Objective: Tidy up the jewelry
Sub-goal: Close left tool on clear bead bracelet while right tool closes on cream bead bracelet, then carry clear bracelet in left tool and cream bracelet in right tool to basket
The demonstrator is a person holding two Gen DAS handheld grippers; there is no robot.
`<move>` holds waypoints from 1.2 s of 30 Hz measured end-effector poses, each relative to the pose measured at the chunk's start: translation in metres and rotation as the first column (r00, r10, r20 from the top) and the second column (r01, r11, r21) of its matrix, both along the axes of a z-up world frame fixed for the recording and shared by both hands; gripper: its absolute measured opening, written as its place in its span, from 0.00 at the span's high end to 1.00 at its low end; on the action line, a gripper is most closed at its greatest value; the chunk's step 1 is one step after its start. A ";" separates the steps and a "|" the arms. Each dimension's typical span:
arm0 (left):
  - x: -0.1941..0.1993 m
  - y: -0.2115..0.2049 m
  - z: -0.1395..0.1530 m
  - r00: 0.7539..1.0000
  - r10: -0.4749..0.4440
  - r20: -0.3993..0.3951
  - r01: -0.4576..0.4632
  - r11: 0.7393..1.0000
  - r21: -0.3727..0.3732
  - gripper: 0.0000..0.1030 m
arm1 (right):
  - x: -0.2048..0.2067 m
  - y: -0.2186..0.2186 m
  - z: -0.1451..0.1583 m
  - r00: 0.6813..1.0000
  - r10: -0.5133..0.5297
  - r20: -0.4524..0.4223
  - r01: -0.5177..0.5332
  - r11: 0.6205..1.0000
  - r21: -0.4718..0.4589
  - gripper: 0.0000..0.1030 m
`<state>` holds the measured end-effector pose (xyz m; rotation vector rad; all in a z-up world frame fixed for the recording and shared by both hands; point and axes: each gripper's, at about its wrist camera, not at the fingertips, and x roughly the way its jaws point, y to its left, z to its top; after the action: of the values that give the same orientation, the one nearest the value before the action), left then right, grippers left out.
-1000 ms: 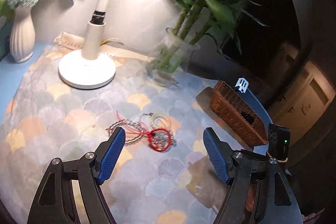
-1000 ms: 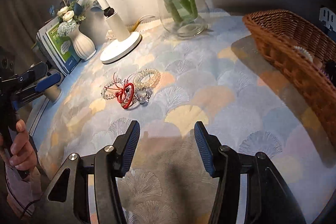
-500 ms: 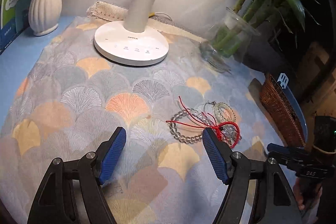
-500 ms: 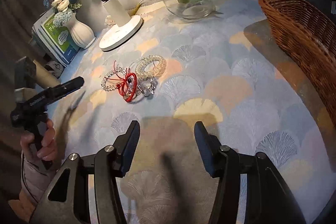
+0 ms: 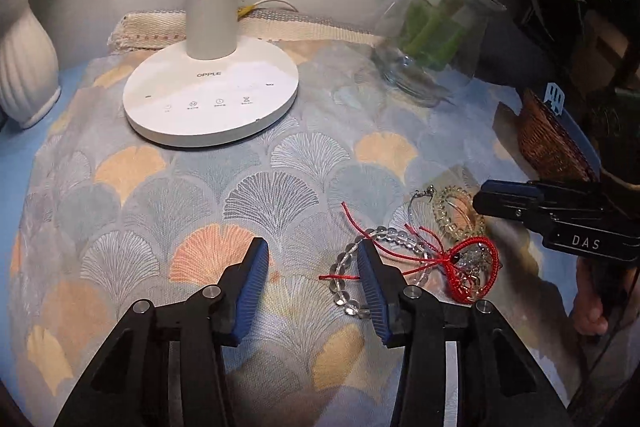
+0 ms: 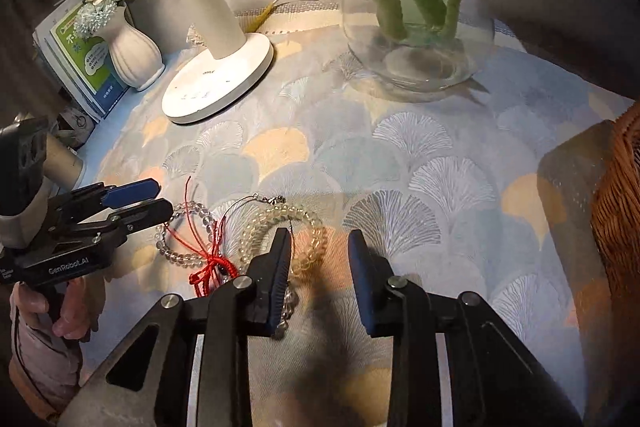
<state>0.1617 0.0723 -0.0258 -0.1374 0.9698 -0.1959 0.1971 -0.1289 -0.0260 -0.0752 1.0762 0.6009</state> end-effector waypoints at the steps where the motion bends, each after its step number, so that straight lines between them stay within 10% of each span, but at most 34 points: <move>1: 0.001 -0.004 0.000 1.000 -0.010 0.000 0.010 1.000 0.024 0.54 | 0.000 0.003 -0.001 1.000 0.006 0.006 -0.006 1.000 -0.004 0.68; 12: 0.005 -0.034 -0.001 0.996 -0.085 -0.034 0.091 0.972 0.216 0.60 | -0.014 0.035 -0.009 0.985 0.065 0.163 -0.035 0.983 -0.183 0.72; 17: 0.000 -0.034 0.001 0.996 -0.091 -0.020 0.093 0.978 0.188 0.92 | -0.013 0.028 -0.007 0.988 0.031 0.151 -0.006 0.987 -0.161 0.84; 36: -0.073 0.046 0.000 0.987 0.145 -0.064 -0.144 0.989 0.021 0.93 | -0.062 -0.077 0.001 0.989 -0.145 -0.028 0.143 0.989 -0.047 0.89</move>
<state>0.0886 0.1187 -0.0261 -0.1997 1.0216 -0.0508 0.1353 -0.2057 -0.0249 -0.0270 1.1155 0.4488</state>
